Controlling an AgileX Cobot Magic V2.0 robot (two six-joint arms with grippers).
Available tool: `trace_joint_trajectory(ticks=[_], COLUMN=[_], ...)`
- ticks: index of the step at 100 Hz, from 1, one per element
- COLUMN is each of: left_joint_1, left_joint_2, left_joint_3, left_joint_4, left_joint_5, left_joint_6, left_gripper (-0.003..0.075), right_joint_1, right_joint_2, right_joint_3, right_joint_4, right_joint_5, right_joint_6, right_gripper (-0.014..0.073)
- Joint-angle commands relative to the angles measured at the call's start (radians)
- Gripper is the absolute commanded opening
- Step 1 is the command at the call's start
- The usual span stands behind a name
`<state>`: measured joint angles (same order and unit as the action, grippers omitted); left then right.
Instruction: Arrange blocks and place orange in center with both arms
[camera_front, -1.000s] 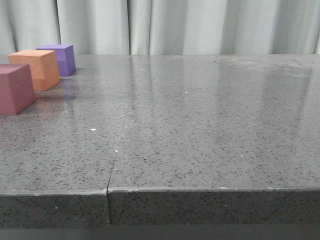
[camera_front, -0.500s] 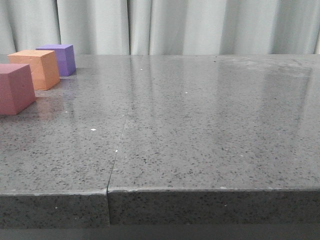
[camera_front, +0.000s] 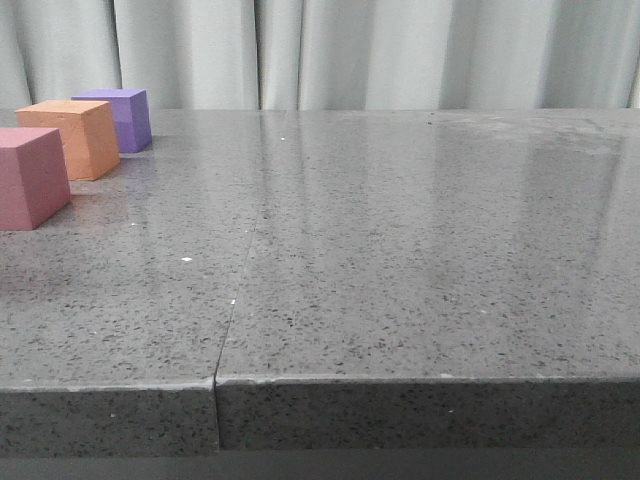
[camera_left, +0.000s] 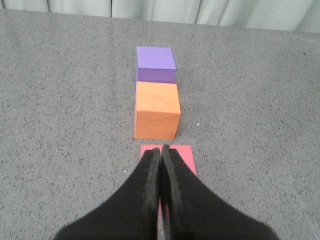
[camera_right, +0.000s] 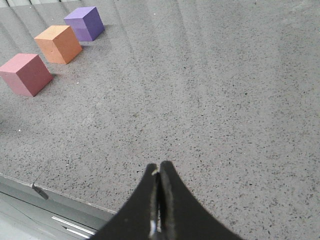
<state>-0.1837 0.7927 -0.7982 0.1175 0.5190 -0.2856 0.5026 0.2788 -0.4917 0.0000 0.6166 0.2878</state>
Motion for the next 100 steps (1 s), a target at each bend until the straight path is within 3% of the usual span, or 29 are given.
trace_joint_trajectory(ticks=[1, 47, 76, 100], left_joint_1=[-0.004, -0.004, 0.04, 0.102], left_joint_2=[-0.049, -0.296, -0.369, -0.478], left_joint_3=[0.007, 0.26, 0.371, 0.472], left_joint_4=[-0.008, -0.026, -0.048, -0.097], left_joint_5=[-0.07, -0.131, -0.301, -0.349], left_joint_6=[-0.009, -0.005, 0.208, 0.237], left_gripper=[-0.002, -0.002, -0.002, -0.002], right_joint_1=[-0.005, -0.005, -0.005, -0.005], right_joint_2=[0.008, 0.008, 0.008, 0.008], right_joint_3=[-0.027, -0.027, -0.027, -0.027], right_joint_4=[-0.015, -0.015, -0.015, -0.015], right_joint_5=[-0.076, -0.076, -0.076, -0.076], right_joint_6=[-0.008, -0.008, -0.008, -0.008], right_gripper=[-0.0068, -0.0068, -0.0068, -0.0068])
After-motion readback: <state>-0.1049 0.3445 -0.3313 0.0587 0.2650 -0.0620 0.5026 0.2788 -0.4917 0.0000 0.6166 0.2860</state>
